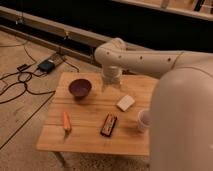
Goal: Move the arm in a circular motion
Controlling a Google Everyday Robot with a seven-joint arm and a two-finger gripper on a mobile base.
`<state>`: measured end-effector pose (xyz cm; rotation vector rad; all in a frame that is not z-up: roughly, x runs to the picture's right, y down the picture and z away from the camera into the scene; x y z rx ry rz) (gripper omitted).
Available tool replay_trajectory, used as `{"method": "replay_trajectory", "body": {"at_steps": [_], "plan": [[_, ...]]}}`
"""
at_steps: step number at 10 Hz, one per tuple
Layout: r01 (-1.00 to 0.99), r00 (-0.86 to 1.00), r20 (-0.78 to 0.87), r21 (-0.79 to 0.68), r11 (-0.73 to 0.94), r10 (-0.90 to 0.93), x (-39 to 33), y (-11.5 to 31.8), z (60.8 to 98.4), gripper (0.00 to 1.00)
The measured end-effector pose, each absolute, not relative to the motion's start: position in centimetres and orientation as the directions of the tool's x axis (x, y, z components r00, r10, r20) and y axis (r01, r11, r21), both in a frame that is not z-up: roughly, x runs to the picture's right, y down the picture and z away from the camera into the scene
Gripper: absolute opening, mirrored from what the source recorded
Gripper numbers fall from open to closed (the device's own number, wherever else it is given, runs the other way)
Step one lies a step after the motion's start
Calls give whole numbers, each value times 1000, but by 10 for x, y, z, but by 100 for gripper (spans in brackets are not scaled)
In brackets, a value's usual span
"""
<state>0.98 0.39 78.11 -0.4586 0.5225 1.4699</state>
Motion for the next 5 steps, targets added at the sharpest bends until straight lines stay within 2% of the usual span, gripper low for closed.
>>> {"method": "replay_trajectory", "body": {"at_steps": [2,5], "plan": [[-992,107,-598,-12,125,794,-40,3,790,65],[-962,265,-616,-114,249,742,-110,38,792,65]]}}
